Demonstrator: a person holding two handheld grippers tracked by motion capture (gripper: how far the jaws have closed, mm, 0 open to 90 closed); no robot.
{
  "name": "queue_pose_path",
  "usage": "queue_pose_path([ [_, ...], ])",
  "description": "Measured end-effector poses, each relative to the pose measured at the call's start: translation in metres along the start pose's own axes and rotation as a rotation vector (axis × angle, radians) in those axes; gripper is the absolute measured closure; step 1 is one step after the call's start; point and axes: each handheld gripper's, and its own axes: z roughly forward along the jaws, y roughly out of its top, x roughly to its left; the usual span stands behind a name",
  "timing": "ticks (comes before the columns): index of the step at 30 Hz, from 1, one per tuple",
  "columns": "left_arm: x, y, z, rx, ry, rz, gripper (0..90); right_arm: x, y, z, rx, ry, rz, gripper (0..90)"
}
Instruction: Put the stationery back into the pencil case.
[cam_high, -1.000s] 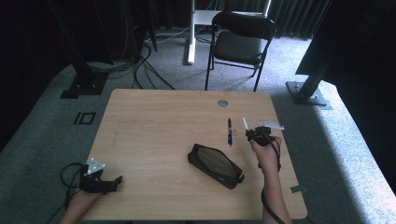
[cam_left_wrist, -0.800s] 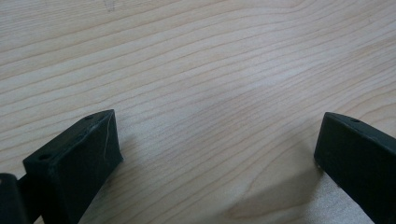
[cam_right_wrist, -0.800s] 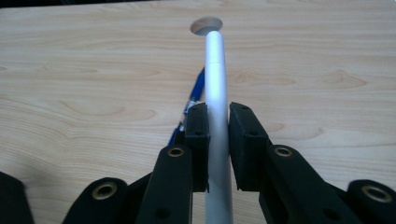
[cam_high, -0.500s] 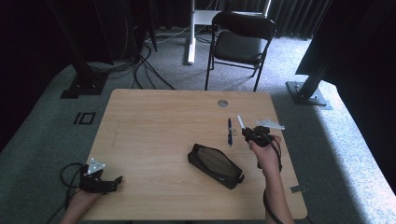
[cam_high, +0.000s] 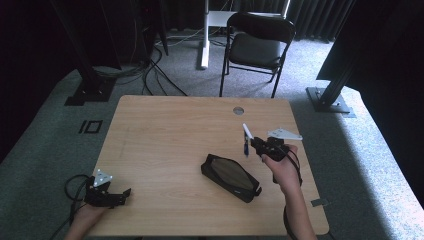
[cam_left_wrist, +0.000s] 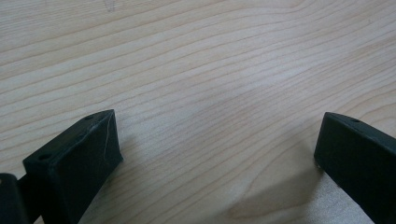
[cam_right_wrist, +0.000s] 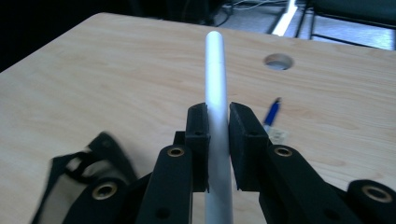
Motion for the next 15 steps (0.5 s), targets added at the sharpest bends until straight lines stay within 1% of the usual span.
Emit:
queue_pose_path([
  [3,0.0,0.0,0.0,0.0,0.0,0.0,0.6,0.008,0.0,-0.004,-0.005,0.036,-0.002,78.7],
  [5,0.0,0.0,0.0,0.0,0.0,-0.001,0.6,0.014,0.001,-0.008,-0.007,0.064,-0.02,78.7],
  [6,0.0,0.0,0.0,0.0,0.0,0.0,0.6,0.015,0.001,-0.009,-0.008,0.07,-0.022,78.7],
  [7,0.0,0.0,0.0,0.0,0.0,0.0,0.5,0.017,0.001,-0.01,-0.003,0.081,-0.035,78.7],
  [10,0.0,0.0,0.0,0.0,0.0,0.0,0.6,0.021,-0.001,-0.01,0.006,0.105,-0.037,78.7],
  [13,0.0,0.0,0.0,0.0,0.0,0.0,0.5,0.023,-0.003,-0.01,0.017,0.116,-0.044,78.7],
  [14,0.0,0.0,0.0,0.0,0.0,0.0,0.5,0.024,-0.005,-0.01,0.02,0.131,-0.043,78.7],
  [15,0.0,0.0,0.0,0.0,0.0,0.0,0.5,0.027,-0.006,-0.01,0.029,0.142,-0.057,78.7],
])
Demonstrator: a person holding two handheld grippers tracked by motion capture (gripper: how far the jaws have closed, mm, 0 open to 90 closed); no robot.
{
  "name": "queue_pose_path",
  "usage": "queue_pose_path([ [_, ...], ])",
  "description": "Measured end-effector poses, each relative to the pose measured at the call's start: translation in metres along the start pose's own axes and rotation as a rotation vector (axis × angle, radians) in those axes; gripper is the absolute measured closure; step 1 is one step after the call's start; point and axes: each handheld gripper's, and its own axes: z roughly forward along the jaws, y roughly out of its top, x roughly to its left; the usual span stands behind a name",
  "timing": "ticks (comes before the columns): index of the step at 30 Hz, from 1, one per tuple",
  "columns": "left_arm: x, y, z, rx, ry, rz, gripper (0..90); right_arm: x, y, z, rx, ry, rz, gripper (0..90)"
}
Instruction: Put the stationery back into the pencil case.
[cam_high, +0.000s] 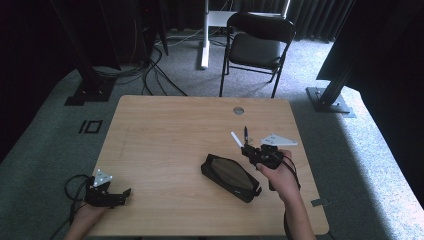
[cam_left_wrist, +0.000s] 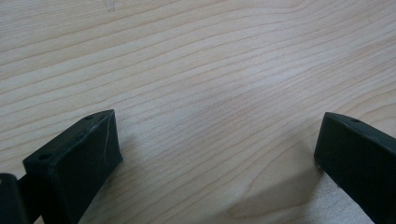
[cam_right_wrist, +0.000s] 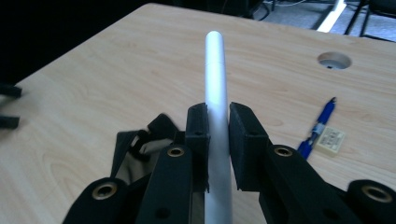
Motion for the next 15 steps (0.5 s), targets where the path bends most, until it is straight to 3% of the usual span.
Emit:
queue_pose_path([
  [13,0.0,0.0,0.0,0.0,0.0,0.0,0.6,0.023,-0.003,0.005,0.073,0.116,-0.089,78.7],
  [15,0.0,0.0,0.0,0.0,0.0,0.0,0.6,0.024,-0.004,0.008,0.088,0.116,-0.101,78.7],
])
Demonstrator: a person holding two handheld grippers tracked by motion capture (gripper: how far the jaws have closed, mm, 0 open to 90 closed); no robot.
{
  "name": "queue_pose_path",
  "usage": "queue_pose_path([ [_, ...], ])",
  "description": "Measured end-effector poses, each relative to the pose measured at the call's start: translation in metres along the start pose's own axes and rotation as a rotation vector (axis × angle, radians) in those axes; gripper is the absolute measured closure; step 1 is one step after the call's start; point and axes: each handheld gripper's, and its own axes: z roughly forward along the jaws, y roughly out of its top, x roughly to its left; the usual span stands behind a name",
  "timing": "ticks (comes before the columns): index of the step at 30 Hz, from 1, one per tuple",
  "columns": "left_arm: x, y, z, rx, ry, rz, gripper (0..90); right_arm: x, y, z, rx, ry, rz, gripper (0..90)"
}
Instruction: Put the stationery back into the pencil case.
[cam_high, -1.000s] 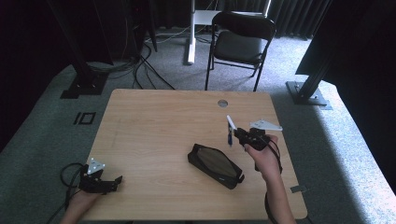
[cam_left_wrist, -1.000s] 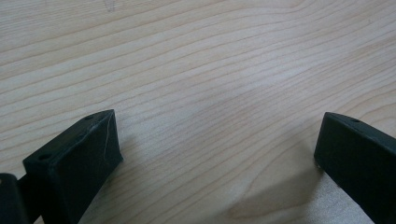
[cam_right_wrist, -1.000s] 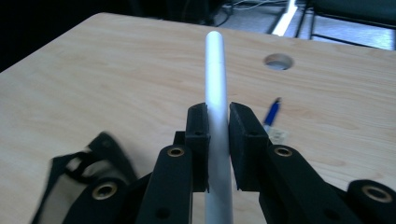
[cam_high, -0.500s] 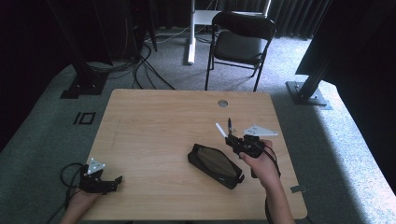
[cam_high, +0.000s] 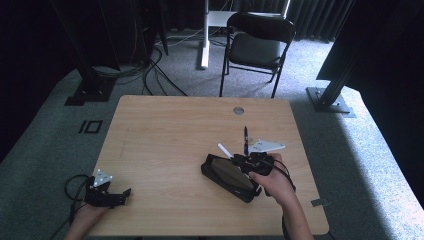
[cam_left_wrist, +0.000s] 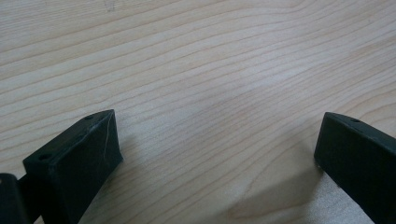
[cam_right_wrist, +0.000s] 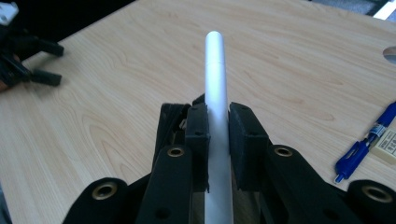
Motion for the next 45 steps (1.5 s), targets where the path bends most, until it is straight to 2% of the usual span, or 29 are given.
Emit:
queue_pose_path([
  [2,0.0,0.0,0.0,0.0,0.0,0.001,0.6,0.001,-0.001,0.003,0.011,0.021,-0.014,78.7],
  [10,0.0,0.0,0.0,0.0,0.0,0.0,0.6,0.006,-0.005,0.013,0.095,0.042,-0.08,78.7],
  [13,0.0,0.0,0.0,0.0,0.0,0.0,0.6,0.006,-0.006,0.017,0.123,0.049,-0.091,78.7],
  [26,0.0,0.0,0.0,0.0,0.0,0.0,0.6,0.002,-0.011,0.031,0.209,0.059,-0.096,78.7],
  [31,0.0,0.0,0.0,0.0,0.0,0.0,0.6,0.001,-0.013,0.036,0.23,0.044,-0.099,78.7],
  [37,0.0,0.0,0.0,0.0,0.0,0.0,0.5,0.002,-0.015,0.045,0.286,0.036,-0.114,78.7],
  [45,0.0,0.0,0.0,0.0,0.0,0.0,0.5,0.002,-0.018,0.055,0.316,0.021,-0.118,78.7],
])
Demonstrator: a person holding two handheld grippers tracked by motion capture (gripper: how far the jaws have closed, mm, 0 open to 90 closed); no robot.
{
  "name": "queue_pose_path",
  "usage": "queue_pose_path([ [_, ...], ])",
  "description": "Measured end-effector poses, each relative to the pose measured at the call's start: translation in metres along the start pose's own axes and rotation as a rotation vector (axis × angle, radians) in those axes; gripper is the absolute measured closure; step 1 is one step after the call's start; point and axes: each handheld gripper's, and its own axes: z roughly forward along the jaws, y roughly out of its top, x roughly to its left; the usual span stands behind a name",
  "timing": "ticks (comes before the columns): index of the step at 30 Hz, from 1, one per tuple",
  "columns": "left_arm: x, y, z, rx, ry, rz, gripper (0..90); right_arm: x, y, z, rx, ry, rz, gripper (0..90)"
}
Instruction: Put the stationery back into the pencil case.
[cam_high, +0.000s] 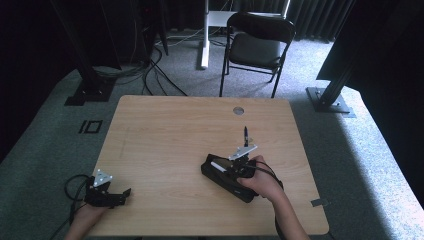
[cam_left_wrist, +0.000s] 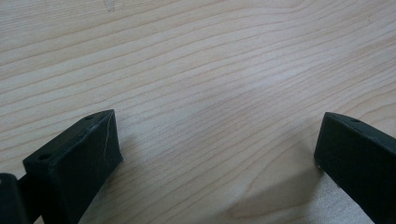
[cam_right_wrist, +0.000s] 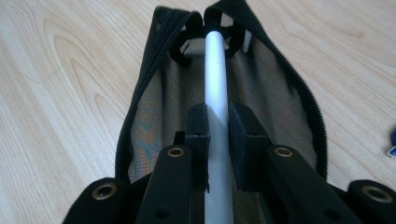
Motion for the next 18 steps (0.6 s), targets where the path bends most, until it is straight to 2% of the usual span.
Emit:
queue_pose_path([
  [11,0.0,0.0,0.0,0.0,0.0,0.001,0.6,0.004,0.006,0.014,0.048,-0.009,-0.023,78.7],
  [18,0.0,0.0,0.0,0.0,0.0,0.001,0.6,0.004,0.007,0.021,0.067,-0.009,-0.017,78.7],
])
